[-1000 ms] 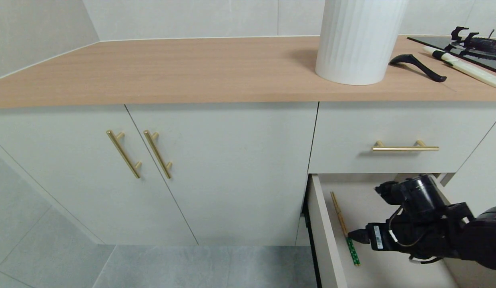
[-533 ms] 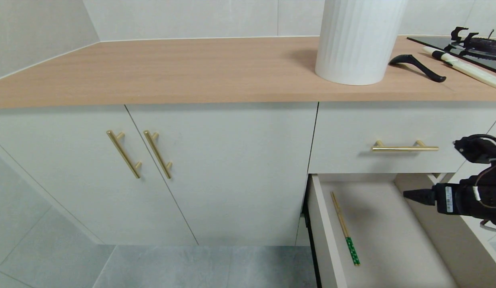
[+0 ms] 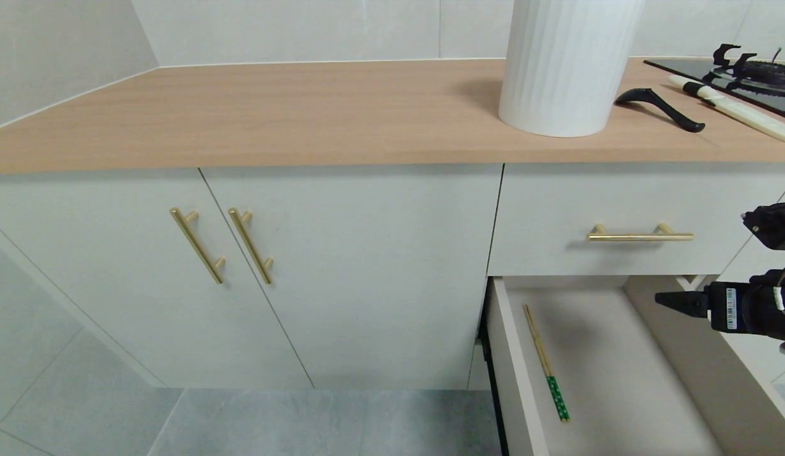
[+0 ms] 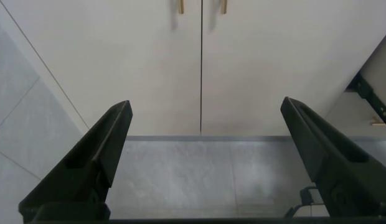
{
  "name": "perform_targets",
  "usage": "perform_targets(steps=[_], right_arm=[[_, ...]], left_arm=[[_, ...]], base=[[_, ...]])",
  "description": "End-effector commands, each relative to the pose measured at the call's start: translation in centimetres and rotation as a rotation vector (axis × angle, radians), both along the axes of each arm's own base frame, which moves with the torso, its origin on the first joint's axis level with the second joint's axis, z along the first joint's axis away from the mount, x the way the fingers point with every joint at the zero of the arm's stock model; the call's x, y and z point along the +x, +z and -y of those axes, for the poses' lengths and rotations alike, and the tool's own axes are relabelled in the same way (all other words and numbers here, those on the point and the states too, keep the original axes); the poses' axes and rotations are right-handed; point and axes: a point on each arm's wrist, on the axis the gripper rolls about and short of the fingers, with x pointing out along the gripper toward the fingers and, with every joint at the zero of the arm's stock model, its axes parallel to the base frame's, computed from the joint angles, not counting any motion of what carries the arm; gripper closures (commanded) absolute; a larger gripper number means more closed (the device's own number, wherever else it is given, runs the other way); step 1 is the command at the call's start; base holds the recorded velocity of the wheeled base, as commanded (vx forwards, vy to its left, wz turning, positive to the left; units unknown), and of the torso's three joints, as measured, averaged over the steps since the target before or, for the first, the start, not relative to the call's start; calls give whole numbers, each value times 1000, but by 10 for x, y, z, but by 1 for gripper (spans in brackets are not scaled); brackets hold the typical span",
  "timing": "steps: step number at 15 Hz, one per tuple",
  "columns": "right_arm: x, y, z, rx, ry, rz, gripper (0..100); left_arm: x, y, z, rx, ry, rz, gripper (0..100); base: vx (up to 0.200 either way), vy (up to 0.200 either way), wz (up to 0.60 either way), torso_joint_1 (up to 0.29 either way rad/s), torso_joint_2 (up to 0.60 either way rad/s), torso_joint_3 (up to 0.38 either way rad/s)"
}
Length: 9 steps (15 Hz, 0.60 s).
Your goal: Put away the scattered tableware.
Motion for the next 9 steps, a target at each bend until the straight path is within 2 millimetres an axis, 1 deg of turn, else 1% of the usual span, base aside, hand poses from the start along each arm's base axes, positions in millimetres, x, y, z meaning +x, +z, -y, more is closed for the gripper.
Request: perform_targets(steps=[1, 2, 3, 4, 9], right_arm=[[-1, 0, 0, -1, 1, 3, 0], [-1, 0, 0, 0, 0, 3, 0], [-1, 0, 0, -1, 1, 3, 0], [0, 0, 0, -1, 1, 1, 0], [-2, -1, 0, -13, 10, -2, 0]], left_arm=[[0, 0, 0, 0, 1, 0, 0], [0, 0, 0, 0, 1, 1, 0], [0, 0, 0, 0, 1, 0, 0], [0, 0, 0, 0, 1, 0, 0], [0, 0, 0, 0, 1, 0, 0]], base=[[0, 0, 0, 71, -261, -193], [0, 0, 0, 90, -344, -251], [0, 0, 0, 32, -119, -276], [0, 0, 0, 154, -339, -286], [0, 0, 0, 173, -515, -295]])
